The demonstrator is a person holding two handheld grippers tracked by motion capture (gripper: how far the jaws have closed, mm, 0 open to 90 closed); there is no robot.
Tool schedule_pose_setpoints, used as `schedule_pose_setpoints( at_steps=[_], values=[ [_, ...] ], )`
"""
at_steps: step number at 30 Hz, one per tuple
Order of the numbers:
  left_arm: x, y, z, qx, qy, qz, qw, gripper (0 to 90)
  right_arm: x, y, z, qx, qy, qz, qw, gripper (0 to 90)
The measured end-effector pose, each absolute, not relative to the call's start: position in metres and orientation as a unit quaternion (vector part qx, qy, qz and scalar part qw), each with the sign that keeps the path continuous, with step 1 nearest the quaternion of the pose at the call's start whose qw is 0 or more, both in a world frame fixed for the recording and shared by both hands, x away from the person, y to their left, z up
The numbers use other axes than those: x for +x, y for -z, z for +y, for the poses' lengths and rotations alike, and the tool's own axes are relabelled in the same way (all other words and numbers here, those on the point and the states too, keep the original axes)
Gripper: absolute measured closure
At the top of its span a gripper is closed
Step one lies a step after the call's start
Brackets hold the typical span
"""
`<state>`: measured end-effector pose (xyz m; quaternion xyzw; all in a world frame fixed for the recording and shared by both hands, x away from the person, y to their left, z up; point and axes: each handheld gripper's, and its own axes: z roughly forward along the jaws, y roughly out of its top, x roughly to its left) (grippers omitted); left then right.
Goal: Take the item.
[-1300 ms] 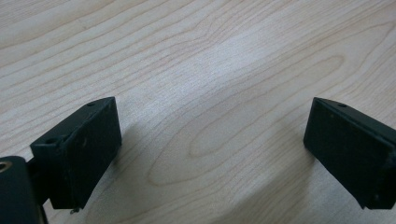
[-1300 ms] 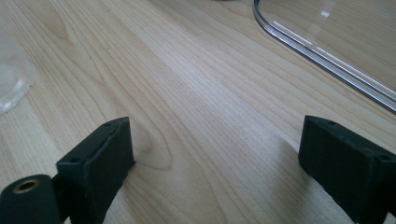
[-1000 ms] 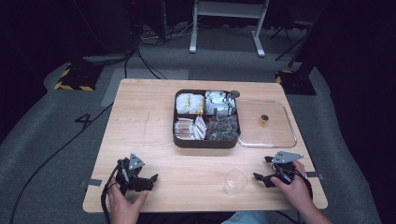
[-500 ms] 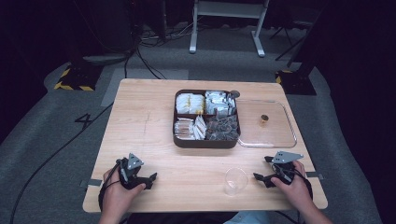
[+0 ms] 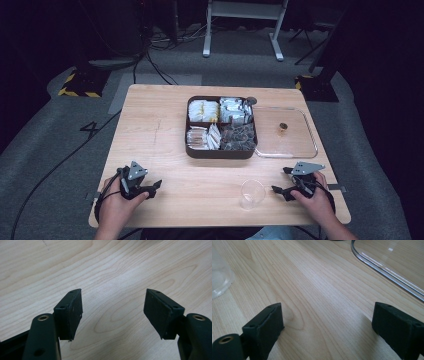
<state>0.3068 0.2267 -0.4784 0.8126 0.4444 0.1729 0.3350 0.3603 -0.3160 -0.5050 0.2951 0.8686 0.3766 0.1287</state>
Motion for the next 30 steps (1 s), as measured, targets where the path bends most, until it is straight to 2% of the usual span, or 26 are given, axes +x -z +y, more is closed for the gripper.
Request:
schedule_pose_setpoints(
  at_steps=[7, 13, 30],
  values=[
    [0.304, 0.462, 0.222, 0.817, -0.160, 0.457, 0.314, 29.0, 0.360, 0.505, -0.316, 0.295, -0.377, 0.869, 0.128, 10.3],
    [0.305, 0.444, 0.210, 0.813, -0.154, 0.441, 0.348, 29.1, 0.360, 0.505, -0.316, 0.294, -0.376, 0.869, 0.128, 10.3],
    [0.315, 0.398, 0.192, 0.813, -0.157, 0.414, 0.378, 29.7, 0.358, 0.505, -0.317, 0.297, -0.377, 0.868, 0.130, 11.2]
  ],
)
